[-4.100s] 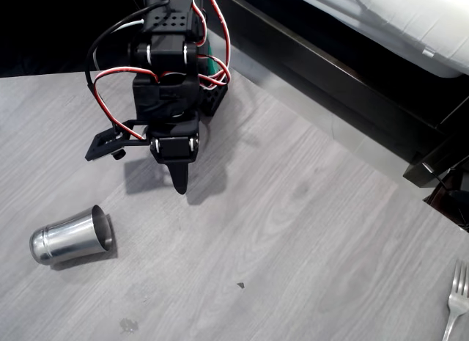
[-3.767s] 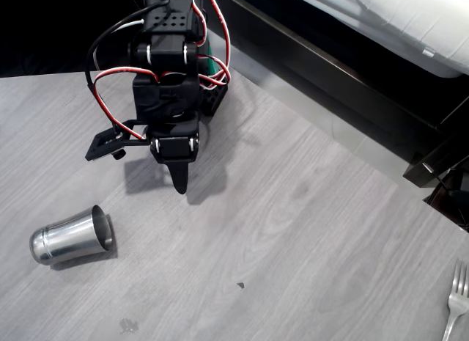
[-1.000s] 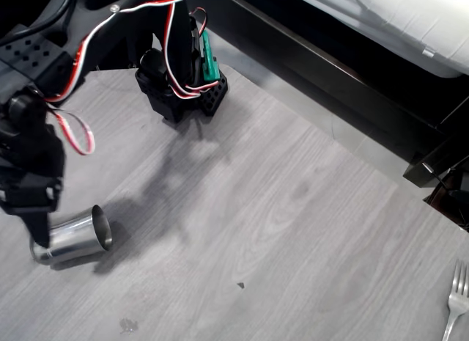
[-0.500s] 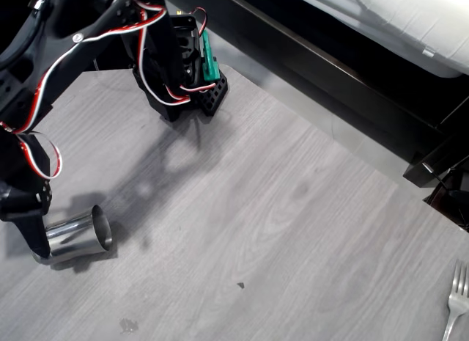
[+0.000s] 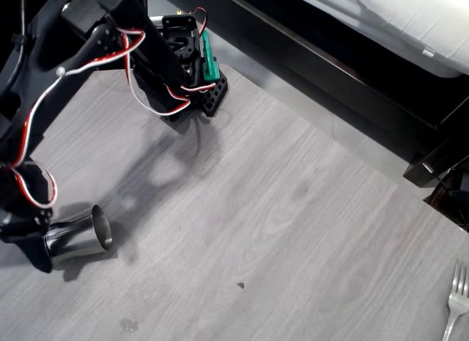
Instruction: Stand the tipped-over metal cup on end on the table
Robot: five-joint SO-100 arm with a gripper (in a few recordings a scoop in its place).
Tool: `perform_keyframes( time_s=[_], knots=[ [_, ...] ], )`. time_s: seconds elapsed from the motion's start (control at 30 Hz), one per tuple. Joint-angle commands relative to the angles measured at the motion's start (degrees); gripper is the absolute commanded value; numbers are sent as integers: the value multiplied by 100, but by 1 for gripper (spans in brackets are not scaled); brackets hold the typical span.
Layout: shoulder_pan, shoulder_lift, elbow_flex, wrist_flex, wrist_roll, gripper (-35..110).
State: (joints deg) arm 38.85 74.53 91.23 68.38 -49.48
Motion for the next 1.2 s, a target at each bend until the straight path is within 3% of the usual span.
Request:
perform_keyframes(
  time_s=[0.0, 0.3, 0.43, 0.73, 1.03, 1.17],
  knots=[
    [-35, -35, -202, -158, 70, 33],
    [-132, -343, -202, -316, 193, 32],
    [-220, -492, -202, -457, 325, 0],
    [-237, -308, -202, -606, 396, 0],
    [-721, 2320, 246, -562, 158, 0],
    [-1195, 3823, 1723, -2329, -536, 0]
  ],
)
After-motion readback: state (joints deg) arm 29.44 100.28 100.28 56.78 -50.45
